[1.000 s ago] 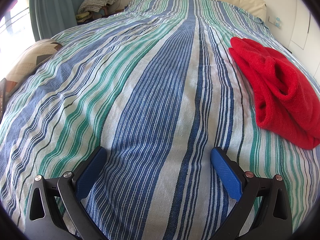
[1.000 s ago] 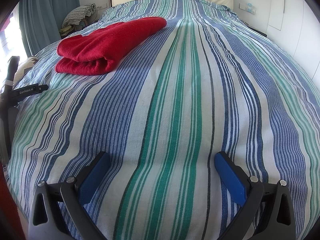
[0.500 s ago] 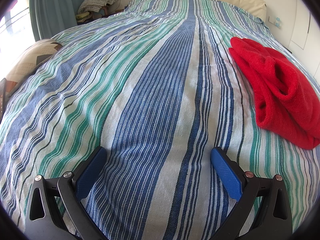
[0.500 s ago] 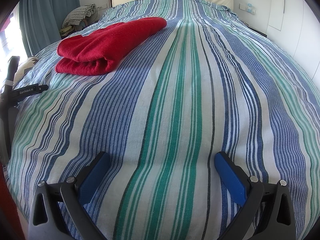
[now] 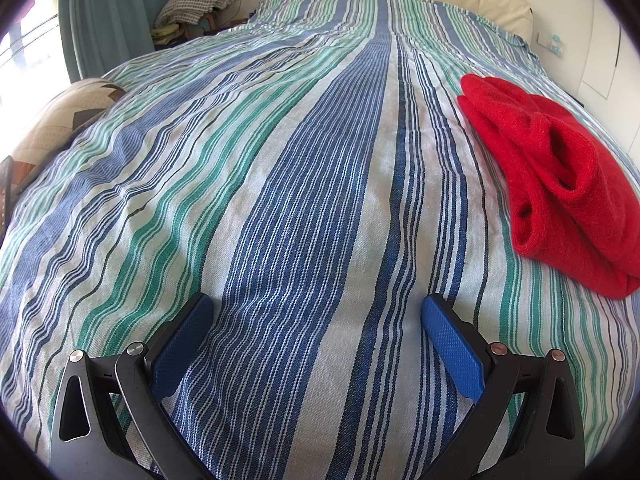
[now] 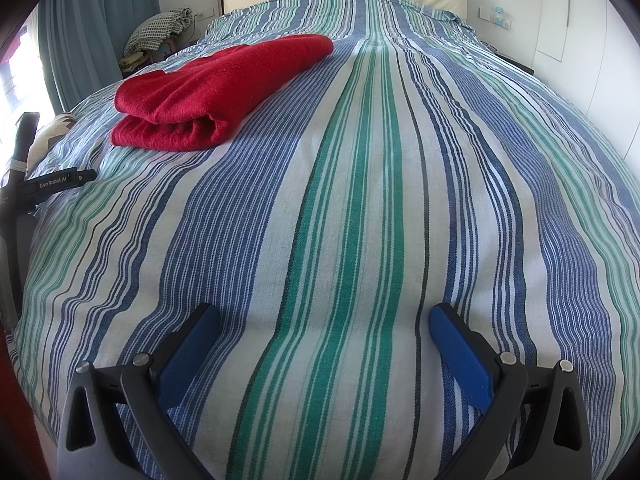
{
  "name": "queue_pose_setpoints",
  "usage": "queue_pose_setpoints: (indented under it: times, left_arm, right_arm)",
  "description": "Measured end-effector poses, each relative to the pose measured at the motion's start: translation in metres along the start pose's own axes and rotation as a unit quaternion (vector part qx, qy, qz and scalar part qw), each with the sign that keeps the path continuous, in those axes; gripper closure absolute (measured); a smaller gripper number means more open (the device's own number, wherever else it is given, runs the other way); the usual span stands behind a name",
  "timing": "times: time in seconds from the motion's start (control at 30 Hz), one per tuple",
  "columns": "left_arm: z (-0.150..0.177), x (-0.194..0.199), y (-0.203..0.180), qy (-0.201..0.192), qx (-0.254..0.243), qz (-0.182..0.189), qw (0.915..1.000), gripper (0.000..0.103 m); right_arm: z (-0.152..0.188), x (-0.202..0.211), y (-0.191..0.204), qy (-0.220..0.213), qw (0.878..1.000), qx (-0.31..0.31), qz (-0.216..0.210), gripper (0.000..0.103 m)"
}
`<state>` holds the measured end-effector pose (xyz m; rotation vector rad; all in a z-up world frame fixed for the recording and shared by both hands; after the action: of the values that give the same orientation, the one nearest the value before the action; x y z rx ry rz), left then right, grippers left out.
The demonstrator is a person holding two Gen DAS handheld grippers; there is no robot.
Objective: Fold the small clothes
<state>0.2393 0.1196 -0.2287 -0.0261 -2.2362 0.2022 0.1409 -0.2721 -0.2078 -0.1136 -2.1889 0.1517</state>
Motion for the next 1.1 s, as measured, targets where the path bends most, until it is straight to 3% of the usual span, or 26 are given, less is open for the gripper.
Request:
queue_pose_setpoints:
  times: [0.7,0.8,0.87,0.93,1.0,1.1]
  left_arm:
    - [-0.001,0.0,0.0,-0.001,0.005,0.001,1.0,0.0]
    - [-0.001,0.001,0.003,0.012,0.01,0.012,0.9998,0.0]
    - [-0.004,0.001,0.004,0.054,0.013,0.024,0.9982,0.0]
    - [-0.014,0.011,0.007,0.09,0.034,0.059,0.9936,0.002]
    - [-0.037,0.04,0.005,0.051,0.074,0.154,0.9839,0.002]
    - [-0.075,0.06,-0.014,0.016,0.087,0.269,0.9589,0.001]
  right_arm:
    - [0.001,0.0,0.0,0.0,1.0,-0.001,0.0,0.0]
    - [-0.001,-0.001,0.001,0.006,1.0,0.0,0.002,0.0]
    - [-0.005,-0.001,0.001,0.02,1.0,0.006,0.003,0.0]
    - [-0.014,0.002,0.001,0.036,0.999,0.016,-0.001,0.0]
    - [-0.026,0.008,-0.004,0.041,0.999,0.0,-0.014,0.0]
    - [-0.067,0.014,-0.015,0.012,0.995,-0.065,-0.078,0.0]
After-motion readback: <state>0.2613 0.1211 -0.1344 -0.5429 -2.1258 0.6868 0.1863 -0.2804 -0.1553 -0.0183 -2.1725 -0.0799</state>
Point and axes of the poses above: each gripper's, at about its wrist camera, not at the fingertips, and x roughly against the way its jaws point, y to its left, z to its underside, the point moved 4 cm from there along -x, roughly the way its jaws point, and after that the axes turned 12 degrees about z, right-handed, at the moved point
